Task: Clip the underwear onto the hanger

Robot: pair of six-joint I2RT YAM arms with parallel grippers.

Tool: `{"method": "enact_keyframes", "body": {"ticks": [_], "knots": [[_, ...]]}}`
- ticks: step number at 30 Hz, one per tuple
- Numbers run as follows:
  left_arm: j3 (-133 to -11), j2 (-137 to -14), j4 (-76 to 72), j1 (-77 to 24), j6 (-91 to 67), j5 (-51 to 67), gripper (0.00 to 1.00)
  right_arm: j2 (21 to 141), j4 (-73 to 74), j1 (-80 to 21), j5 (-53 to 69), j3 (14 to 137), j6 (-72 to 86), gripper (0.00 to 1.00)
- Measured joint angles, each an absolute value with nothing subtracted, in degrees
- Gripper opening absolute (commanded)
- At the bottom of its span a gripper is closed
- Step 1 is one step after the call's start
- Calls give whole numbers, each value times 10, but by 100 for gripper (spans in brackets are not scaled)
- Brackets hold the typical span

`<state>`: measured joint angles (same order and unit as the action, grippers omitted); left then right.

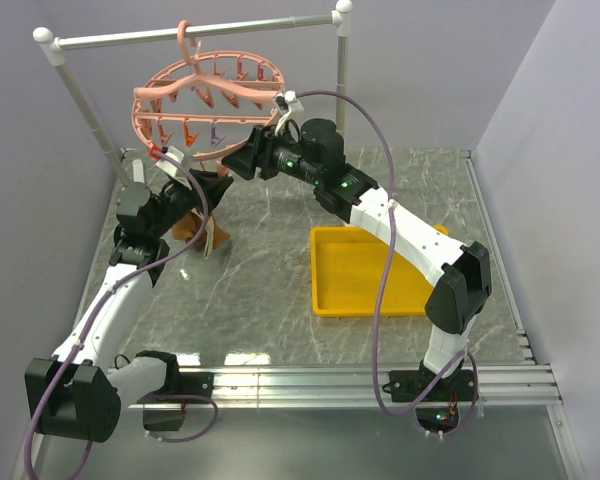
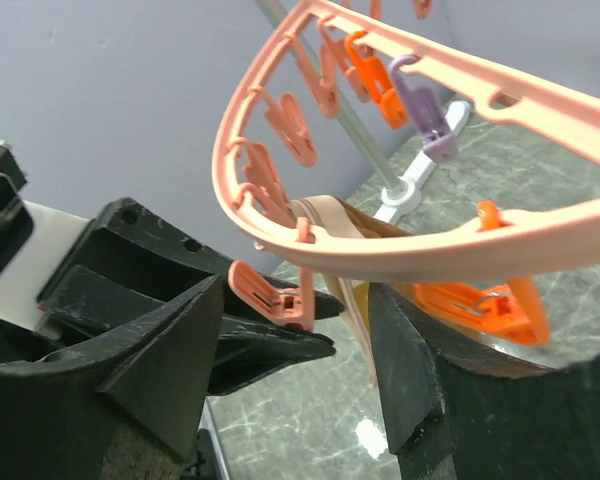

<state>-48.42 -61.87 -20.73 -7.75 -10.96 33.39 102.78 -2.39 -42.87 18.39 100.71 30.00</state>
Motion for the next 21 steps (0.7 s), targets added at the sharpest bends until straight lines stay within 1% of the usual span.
{"method": "enact_keyframes", "body": {"ticks": [8,21], "knots": [[-482,-624,-223,-77,-92,342,6,1028,-57,-430,209,1001,311,68],[-453,-625,-279,-77,-66,349,7,1034,-60,-438,215,1001,303,68]]}}
